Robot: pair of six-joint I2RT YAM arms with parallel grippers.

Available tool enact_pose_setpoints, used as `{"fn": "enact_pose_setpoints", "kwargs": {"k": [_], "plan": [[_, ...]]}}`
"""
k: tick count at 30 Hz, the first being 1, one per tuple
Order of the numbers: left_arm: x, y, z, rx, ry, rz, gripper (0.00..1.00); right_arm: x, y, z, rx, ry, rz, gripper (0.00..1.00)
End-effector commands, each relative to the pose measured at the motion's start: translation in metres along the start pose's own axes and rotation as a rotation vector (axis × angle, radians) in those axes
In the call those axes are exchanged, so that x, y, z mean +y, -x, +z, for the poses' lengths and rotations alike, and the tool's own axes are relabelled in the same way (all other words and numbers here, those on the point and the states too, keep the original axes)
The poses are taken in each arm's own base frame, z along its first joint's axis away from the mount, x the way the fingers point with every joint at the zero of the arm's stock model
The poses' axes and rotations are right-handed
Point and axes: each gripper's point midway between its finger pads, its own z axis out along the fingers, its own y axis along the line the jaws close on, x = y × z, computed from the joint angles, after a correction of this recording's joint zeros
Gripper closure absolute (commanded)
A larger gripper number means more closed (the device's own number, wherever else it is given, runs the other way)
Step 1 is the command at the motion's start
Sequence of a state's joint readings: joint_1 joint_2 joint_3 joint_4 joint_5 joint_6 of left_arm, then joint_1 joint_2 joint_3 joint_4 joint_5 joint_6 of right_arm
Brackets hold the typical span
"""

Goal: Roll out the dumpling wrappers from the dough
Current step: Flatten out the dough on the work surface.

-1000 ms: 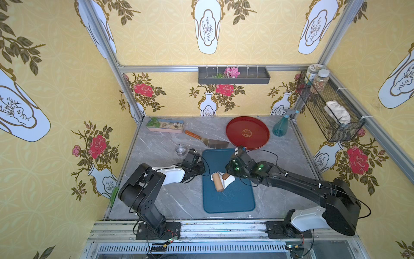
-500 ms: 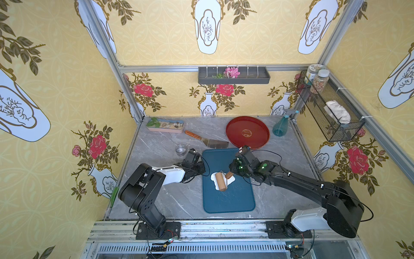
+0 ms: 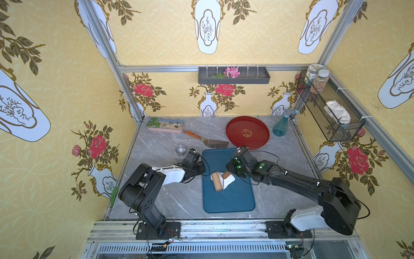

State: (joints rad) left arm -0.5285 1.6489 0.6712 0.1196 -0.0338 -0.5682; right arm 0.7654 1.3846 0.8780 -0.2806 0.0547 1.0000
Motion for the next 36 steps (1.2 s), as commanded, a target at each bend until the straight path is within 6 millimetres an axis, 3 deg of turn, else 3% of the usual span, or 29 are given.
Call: {"fn": "enact_pose_setpoints", "kwargs": {"k": [1, 6, 14, 18, 22, 30, 36], "plan": [[0.028, -0.025, 0.002, 0.088, 0.108, 0.005, 1.00, -0.036, -0.004, -0.008, 0.007, -0.139, -0.041, 1.00], [0.028, -0.025, 0.001, 0.086, 0.106, 0.004, 1.00, -0.038, 0.000, -0.009, -0.003, -0.139, -0.038, 1.00], [0.028, -0.025, 0.001, 0.087, 0.107, 0.005, 1.00, -0.005, -0.022, 0.013, 0.028, -0.114, -0.121, 1.00], [0.028, -0.025, 0.001, 0.087, 0.107, 0.005, 1.00, -0.013, -0.028, 0.019, 0.052, -0.154, -0.106, 1.00], [0.028, -0.024, 0.001, 0.085, 0.107, 0.005, 1.00, -0.008, -0.023, 0.012, 0.035, -0.125, -0.109, 1.00], [0.028, -0.025, 0.001, 0.087, 0.107, 0.005, 1.00, 0.047, -0.015, -0.007, 0.018, 0.136, -0.175, 1.00], [0.027, -0.024, 0.001, 0.084, 0.105, 0.005, 1.00, 0.053, 0.002, -0.020, -0.025, 0.207, -0.114, 1.00]]}}
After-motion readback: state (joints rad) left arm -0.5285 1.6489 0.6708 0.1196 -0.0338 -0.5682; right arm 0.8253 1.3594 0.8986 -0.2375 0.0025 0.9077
